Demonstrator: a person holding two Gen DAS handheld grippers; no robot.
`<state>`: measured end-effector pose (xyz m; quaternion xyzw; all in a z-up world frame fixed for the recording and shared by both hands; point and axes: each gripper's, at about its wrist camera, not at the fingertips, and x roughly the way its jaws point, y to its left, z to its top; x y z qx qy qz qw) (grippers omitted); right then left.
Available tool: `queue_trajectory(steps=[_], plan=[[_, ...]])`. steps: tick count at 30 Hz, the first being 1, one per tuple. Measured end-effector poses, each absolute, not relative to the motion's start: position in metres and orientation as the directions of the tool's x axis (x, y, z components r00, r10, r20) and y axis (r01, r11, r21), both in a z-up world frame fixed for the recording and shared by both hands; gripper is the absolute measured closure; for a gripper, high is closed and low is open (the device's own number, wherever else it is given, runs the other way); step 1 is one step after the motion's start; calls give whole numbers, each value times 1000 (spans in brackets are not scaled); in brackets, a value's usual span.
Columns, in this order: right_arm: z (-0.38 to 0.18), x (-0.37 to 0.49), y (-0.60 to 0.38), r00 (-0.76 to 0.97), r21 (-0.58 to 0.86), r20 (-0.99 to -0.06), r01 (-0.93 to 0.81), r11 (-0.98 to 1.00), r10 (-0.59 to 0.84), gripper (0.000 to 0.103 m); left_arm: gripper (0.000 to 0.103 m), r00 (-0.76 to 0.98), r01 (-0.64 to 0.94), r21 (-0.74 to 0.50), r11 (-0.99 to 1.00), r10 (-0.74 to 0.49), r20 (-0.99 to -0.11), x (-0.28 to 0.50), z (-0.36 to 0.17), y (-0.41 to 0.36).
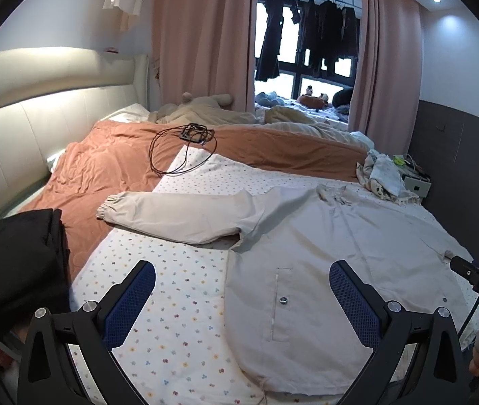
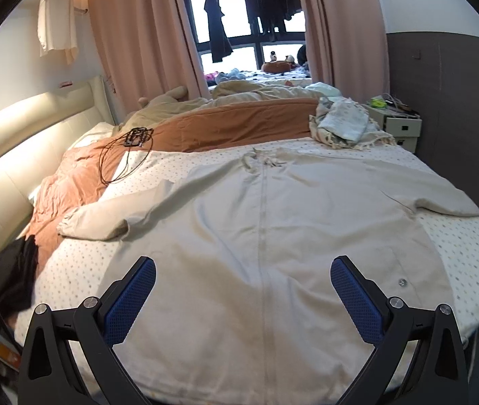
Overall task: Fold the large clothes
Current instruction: 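Reach both tools toward the jacket sleeve and close the left gripper on it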
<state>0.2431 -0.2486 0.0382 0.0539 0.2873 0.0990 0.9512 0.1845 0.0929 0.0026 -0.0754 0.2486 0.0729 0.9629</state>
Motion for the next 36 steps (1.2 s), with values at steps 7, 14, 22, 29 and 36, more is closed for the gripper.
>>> queue_trajectory(steps=[7,14,22,29,36], plan=[[35,303,-197,789,214,-527,-235,948,315,5,0,843,-212,-105,972,128,-522,234,-5,129],[24,359,-147,742,278,-531,-303,911,409,22,6,834,-244,-119,963,145,-532,274,-5,173],[13,422,-103,691,343,-547,-329,880,472,34,22,799,-315,-154,937,173,-576,322,-16,229],[-1,470,-74,620,400,-575,-356,844,534,50,31,767,-387,-252,887,158,-622,364,-39,279],[-26,516,-44,553,437,-607,-366,821,570,72,37,693,-484,-336,808,120,-710,406,-88,325]])
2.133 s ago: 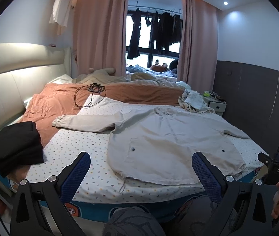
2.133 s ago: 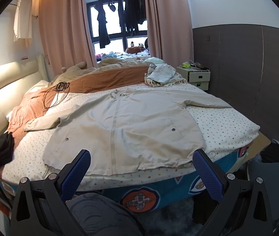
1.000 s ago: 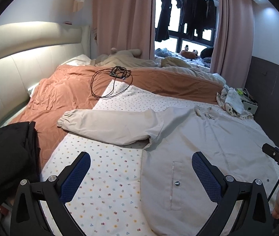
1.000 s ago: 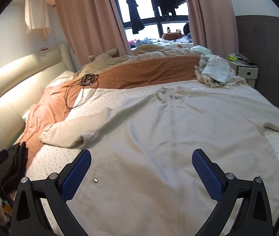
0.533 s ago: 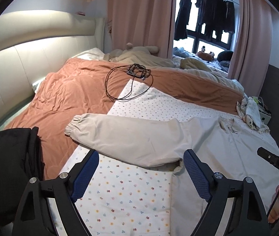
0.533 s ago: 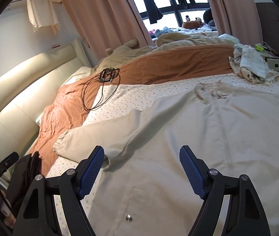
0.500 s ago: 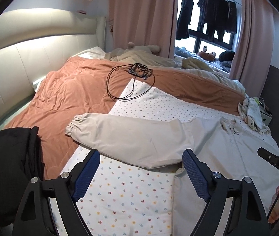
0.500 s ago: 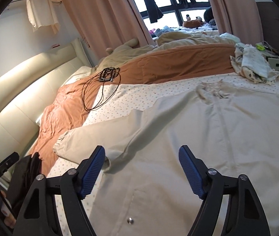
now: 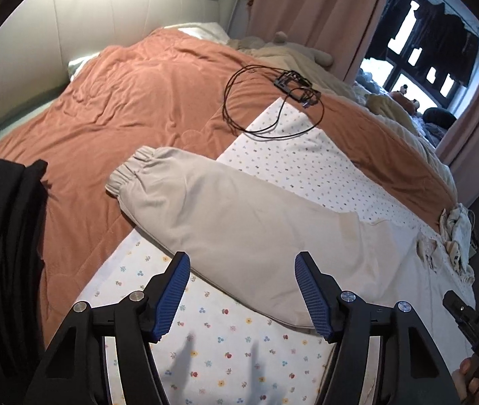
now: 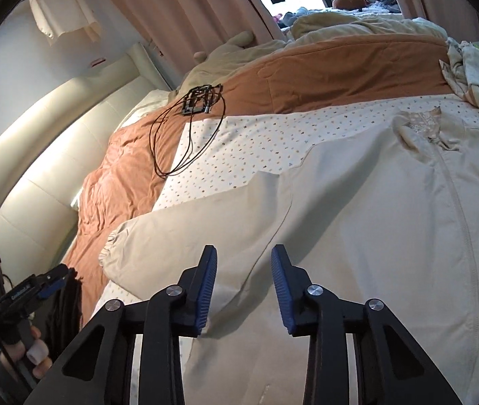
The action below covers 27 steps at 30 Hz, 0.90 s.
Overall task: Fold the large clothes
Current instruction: 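Reach both tools toward the jacket sleeve and close the left gripper on it, then lift the sleeve with the left gripper and fold it across the jacket body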
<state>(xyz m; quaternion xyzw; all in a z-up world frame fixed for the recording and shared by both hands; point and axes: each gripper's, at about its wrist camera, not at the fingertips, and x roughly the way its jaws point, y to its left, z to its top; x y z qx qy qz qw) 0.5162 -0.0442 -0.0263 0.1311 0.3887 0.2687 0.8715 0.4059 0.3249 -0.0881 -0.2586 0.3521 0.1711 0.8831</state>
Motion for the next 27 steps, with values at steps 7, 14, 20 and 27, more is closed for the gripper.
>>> queue_trajectory(steps=[7,14,20,27], plan=[[-68,557,-37,472,554,-610,-321,768,637,77,38,608,-614,-369,698,120,-785,434,-144,369],[-92,579,-29,432,572,-635,-295,765,641,85,39,559,-675,-367,640,119,-821,455,-189,395],[-122,590,-31,374,628,-642,-246,739,670,90,80,586,-690,-391,608,153,-796,469,-203,410],[-143,595,-25,303,771,-544,-188,608,783,91,96,672,-619,-376,689,217,-709,480,-154,416]])
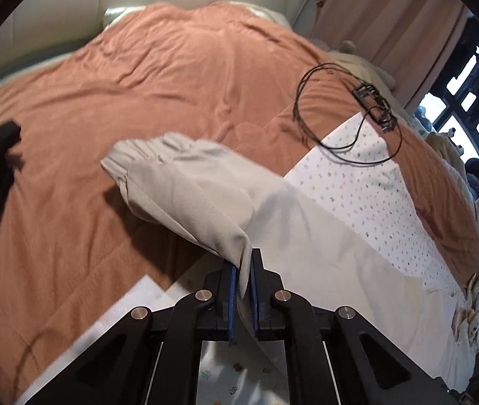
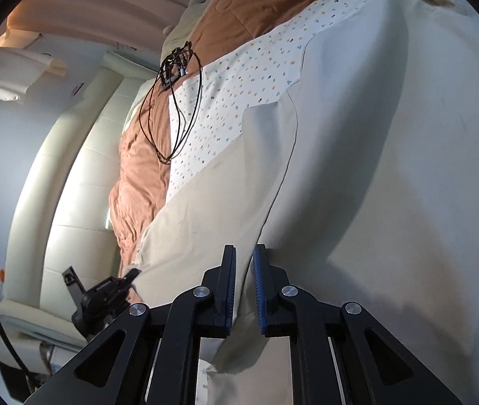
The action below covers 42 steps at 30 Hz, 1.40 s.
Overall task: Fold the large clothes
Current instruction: 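Lift the sleeve with the left gripper and fold it across the jacket body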
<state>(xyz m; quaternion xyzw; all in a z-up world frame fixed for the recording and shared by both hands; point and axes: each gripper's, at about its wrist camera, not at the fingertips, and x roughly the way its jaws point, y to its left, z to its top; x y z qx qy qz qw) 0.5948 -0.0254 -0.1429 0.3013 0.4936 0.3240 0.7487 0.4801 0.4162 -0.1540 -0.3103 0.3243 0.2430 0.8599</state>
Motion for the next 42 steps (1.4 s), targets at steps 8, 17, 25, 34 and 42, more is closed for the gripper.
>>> queue_trajectory(steps=[8,17,25,34,42], plan=[[-172,599,2,239,774,-574,-154,614,783,91,97,768,-523,-359,773,244,-592,490,-57,403],[-166,599,0,214,754,-607,-148,640,765,91,97,880,-316,-339,886,140,-455,502,17,320],[-110,578,-53,342,713,-604,-171,679,720,88,97,918,-133,-295,946,6,-396,496,60,236],[-60,523,-132,507,649,-596,-151,745,623,45,97,911,45,-266,963,-149,-385,493,81,140],[-65,486,-220,603,635,-620,10,772,502,45,97,863,154,-303,940,-278,-422,496,63,75]])
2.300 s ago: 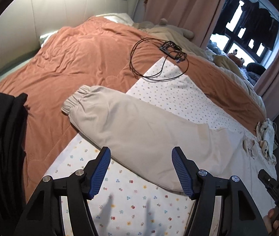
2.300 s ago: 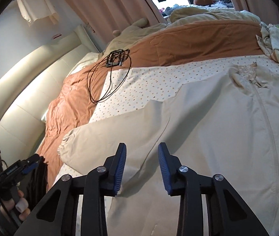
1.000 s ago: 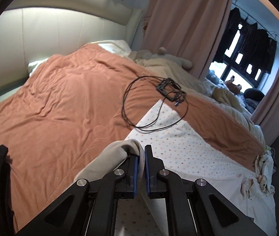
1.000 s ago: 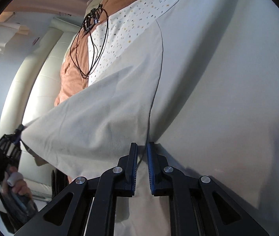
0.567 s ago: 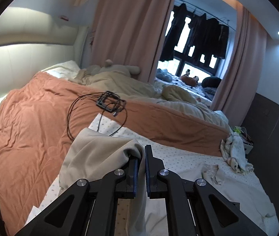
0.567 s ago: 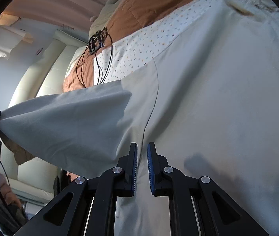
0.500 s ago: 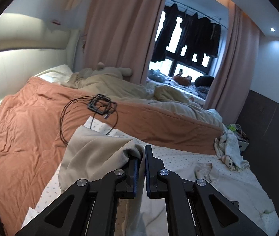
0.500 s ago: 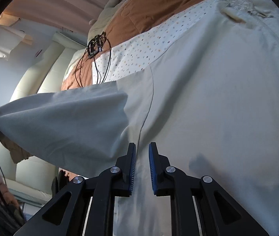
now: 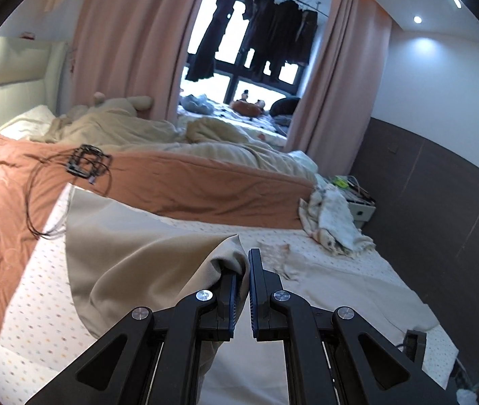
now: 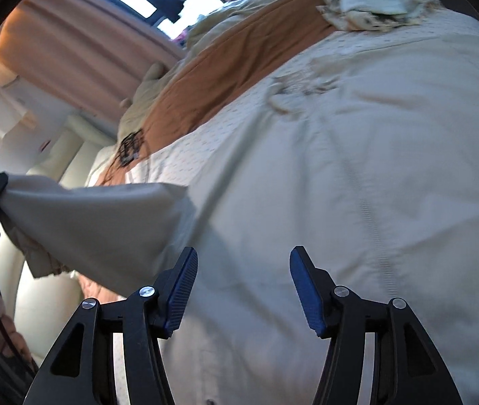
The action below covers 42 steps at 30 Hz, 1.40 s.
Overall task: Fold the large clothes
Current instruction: 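Lift the sleeve with the left gripper and fold it across the jacket body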
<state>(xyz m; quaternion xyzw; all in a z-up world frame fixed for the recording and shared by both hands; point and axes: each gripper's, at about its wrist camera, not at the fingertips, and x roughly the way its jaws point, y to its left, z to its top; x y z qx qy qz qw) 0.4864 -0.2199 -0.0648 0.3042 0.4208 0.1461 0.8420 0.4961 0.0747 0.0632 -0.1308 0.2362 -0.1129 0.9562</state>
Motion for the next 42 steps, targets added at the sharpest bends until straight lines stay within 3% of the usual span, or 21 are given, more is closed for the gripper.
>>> queue_trajectory(steps=[10,13,18,20,22,23,35,42], plan=[[-79,501,-288,642,726,-588,151,672,492,45,97,778,152,-474,867,-401,-484,519,-19,10],[-72,500,-298,668,670,-626,199,715,401,45,92,733,77,-530,844,-409,-544,530,-56,-6],[-69,502,-312,683,676,-614,197,710,395,45,61,691,7,-683,731,-497,-525,530,-100,-10],[-71,501,-315,684,665,-626,218,715,374,45,26,705,-18,-695,719,-483,-519,524,-106,-11],[-72,501,-317,682,654,-636,227,722,361,45,9,721,-44,-712,701,-471,-508,515,-108,-10],[-72,501,-317,681,656,-635,227,720,364,45,6,725,-53,-724,688,-472,-501,510,-109,-8],[-57,493,-271,691,645,-594,103,757,412,45,6,775,-194,-684,703,-318,-546,454,-75,48],[-53,493,-226,665,613,-591,2,790,457,45,6,728,-169,-725,667,-412,-549,460,-87,63]])
